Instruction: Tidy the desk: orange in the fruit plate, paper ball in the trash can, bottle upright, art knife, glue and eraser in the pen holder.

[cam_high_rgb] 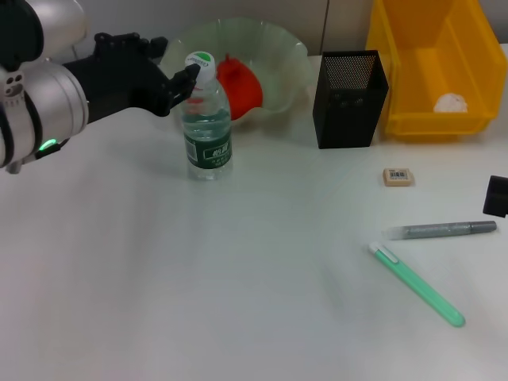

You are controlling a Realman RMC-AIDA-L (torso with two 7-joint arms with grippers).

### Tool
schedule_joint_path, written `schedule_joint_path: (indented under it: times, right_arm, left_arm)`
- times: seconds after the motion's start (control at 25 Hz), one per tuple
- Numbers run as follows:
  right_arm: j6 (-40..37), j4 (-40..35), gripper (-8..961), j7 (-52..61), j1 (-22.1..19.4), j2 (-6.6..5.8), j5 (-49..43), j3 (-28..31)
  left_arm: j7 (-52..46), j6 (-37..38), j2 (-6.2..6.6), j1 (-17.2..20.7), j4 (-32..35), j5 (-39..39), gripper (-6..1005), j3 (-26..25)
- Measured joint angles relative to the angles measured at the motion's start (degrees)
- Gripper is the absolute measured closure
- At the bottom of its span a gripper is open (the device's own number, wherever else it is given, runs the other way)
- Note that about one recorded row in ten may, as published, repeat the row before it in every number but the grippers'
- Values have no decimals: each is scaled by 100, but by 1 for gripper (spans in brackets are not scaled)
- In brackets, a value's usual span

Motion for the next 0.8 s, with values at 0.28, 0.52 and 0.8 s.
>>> schedule_joint_path:
  times: [0.28, 0.52, 0.8]
  right_arm:
    - [-3, 0, 370, -31, -41, 12, -7, -1]
    - [-5, 3, 371, -47, -89, 24, -7, -9]
    - [-5, 33, 370, -61, -120, 30, -7, -8]
  left_arm:
    - [304, -501, 14, -420, -945, -821, 500, 29]
    - [435, -736, -2, -595, -1218, -862, 455, 107]
    - [437, -796, -4, -724, -1422, -865, 444, 122]
